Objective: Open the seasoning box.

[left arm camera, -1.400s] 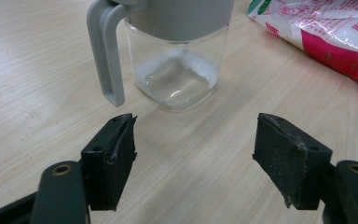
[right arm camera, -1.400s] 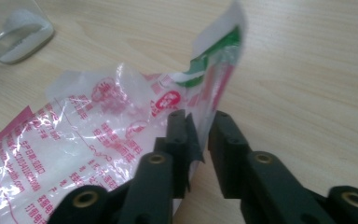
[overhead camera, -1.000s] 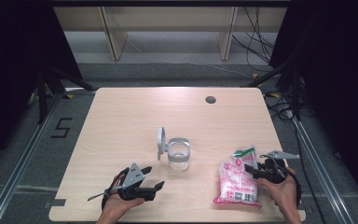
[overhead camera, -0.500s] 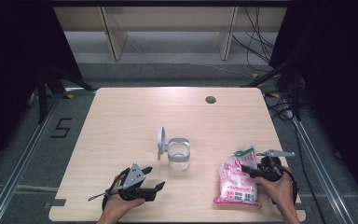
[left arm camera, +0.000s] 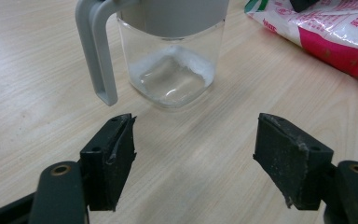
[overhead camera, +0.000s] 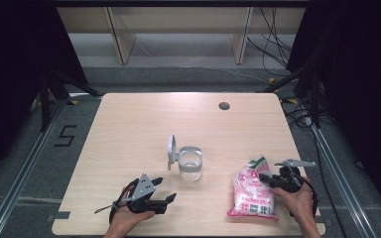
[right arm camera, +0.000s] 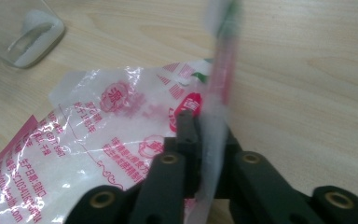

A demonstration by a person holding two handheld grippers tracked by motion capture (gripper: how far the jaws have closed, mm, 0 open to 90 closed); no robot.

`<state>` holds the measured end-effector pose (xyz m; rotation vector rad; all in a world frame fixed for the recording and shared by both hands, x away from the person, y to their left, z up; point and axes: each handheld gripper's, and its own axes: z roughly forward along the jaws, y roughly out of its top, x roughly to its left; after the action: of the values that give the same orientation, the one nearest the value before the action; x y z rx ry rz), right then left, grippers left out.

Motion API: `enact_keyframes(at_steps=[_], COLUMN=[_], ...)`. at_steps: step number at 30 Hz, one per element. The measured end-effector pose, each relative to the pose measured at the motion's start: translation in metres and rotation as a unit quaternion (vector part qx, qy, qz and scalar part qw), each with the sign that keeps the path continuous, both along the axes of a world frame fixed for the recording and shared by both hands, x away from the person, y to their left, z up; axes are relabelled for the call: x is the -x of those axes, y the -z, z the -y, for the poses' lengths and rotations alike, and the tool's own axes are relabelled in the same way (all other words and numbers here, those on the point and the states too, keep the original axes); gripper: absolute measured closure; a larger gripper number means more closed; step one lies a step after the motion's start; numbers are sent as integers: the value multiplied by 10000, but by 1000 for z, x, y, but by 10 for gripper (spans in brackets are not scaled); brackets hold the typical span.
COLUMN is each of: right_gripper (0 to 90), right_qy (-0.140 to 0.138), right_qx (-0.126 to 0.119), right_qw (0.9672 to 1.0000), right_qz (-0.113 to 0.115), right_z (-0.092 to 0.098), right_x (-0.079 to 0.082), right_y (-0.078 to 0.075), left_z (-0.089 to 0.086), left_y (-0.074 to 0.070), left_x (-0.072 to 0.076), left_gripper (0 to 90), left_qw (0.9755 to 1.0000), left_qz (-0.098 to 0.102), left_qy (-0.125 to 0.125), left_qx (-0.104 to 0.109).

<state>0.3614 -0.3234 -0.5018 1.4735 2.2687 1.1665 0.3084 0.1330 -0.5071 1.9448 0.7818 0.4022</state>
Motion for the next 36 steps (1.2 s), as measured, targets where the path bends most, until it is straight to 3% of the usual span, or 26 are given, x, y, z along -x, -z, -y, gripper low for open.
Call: enact_keyframes(at_steps=[1,3,4,5,7,8,11,12,14,16,17,18,19,20,21,23,24,25,26,27,29,31,32,34,35,36], right_gripper=[885,895,897,899,900,900,900,900,900,900,900,900,900,900,900,900,900,900,900,900,900,900,900,900,900,900], right_qy=[48,10,62,-94,8,-71,-100,-18,-120,-82,-106,-178,-51,-94,-178,-213,-189,-183,-199,-240,-197,-206,-208,-174,-162,-264], right_qx=[-98,16,15,78,-11,176,96,32,77,-55,-82,-119,-222,-217,-234,-307,-293,-409,-408,-559,-530,-601,-505,-710,-743,-685], right_qw=[9999,9999,9998,9999,10000,9998,9997,9999,9995,9990,9987,9985,9987,9981,9973,9962,9955,9951,9937,9912,9900,9897,9899,9882,9891,9875], right_qz=[-131,-125,-199,66,-24,118,212,161,279,436,491,513,456,574,673,783,878,882,1026,1172,1291,1281,1306,1343,1258,1397], right_z=[-3,-4,-5,-2,-4,-2,-4,-6,-6,-8,-9,-8,-11,-11,-10,-11,-11,-11,-11,-10,-10,-10,-9,-12,-13,-12], right_x=[2,1,2,0,2,2,3,4,4,6,7,8,12,12,12,14,16,20,20,25,29,30,30,31,34,33], right_y=[0,-1,-2,-1,-2,-2,-5,-6,-8,-10,-12,-14,-17,-18,-21,-24,-26,-30,-31,-36,-41,-42,-43,-44,-47,-48], left_z=[0,-2,0,0,0,0,0,-1,-2,-2,-1,-1,0,-2,1,1,3,2,3,3,3,4,5,5,4,4], left_y=[0,0,0,0,0,0,-1,0,0,-1,0,-1,-1,-1,-1,-1,-1,-1,-1,-1,-1,-1,-1,-1,-2,-2], left_x=[0,-1,0,0,0,0,-2,-1,-2,-3,-1,-1,-1,-2,-1,-1,0,0,0,-1,-1,0,1,1,0,0], left_gripper=[281,281,281,281,281,281,281,281,281,281,281,281,281,281,281,281,281,281,281,281,281,281,281,281,281,281], left_qw=[10000,9999,10000,10000,10000,10000,10000,10000,10000,10000,9998,9999,9999,10000,9999,10000,9999,10000,9999,9999,10000,9998,9998,9997,9998,9998], left_qz=[3,23,-9,-13,-11,-21,64,-8,-16,28,-31,-40,-43,-36,-52,-20,-45,-27,-38,-14,-10,-33,-44,-37,-49,-34], left_qy=[3,13,1,-32,-15,-13,26,-41,-34,21,-61,-50,-38,0,-37,-3,15,26,41,55,88,65,44,51,81,84], left_qx=[-5,-115,80,86,62,80,44,24,49,52,161,137,146,-15,101,13,156,85,128,84,21,159,210,223,177,149])
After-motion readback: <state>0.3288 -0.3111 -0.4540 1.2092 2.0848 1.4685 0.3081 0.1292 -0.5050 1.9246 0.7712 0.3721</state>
